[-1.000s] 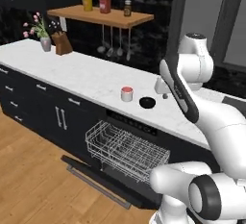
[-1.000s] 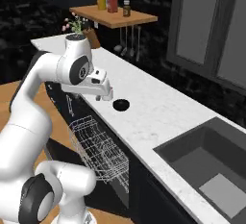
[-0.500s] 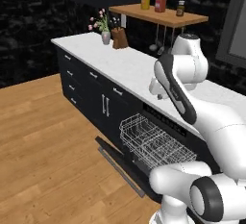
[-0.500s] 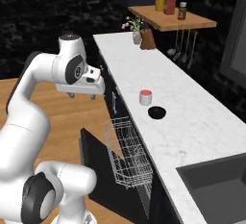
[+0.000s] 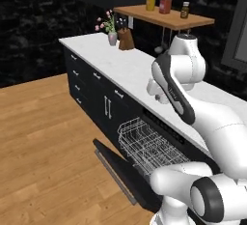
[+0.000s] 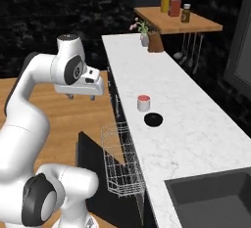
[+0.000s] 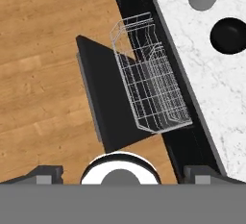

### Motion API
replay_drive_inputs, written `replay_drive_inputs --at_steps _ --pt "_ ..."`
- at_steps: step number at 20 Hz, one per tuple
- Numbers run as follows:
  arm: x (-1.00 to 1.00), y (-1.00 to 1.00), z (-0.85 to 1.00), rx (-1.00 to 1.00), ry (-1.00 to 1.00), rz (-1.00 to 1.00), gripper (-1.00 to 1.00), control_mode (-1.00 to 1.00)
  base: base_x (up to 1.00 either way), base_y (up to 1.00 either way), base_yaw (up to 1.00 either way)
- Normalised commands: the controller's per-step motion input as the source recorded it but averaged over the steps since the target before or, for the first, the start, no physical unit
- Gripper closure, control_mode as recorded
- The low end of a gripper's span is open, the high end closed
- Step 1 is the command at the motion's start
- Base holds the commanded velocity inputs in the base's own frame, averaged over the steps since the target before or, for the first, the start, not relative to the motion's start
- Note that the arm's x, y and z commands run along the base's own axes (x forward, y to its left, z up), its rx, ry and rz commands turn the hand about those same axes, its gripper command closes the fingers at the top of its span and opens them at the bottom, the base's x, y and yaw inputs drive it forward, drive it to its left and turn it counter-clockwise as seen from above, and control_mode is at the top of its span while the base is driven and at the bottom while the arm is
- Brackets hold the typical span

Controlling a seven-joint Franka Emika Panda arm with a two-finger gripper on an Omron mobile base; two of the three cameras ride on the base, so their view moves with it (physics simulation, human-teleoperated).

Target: Pick up the cup and bowl from the counter, place them in the dishwasher, and close the dishwasher door.

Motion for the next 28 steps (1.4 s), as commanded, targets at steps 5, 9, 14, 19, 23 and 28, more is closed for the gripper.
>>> replay_drive_inputs --at_steps 5,9,14,19,23,28 --pt "0.0 0.0 0.0 0.0 0.0 0.0 -1.0 1.0 0.0 -0.58 0.15" --pt "0.0 0.0 0.0 0.0 0.0 0.0 -1.0 1.0 0.0 -0.58 0.14" --pt "0.0 -0.18 -0.01 0.0 0.0 0.03 -1.0 -1.0 0.0 -0.28 0.06" --pt "0.1 -0.42 -0.1 0.0 -0.02 0.08 -1.0 -1.0 0.0 0.0 0.0" --pt "0.49 -0.36 -0.34 -0.03 -0.04 0.1 -1.0 -1.0 0.0 0.0 0.0" --pt "0.64 -0.32 -0.51 -0.12 -0.08 0.11 -1.0 -1.0 0.0 0.0 0.0"
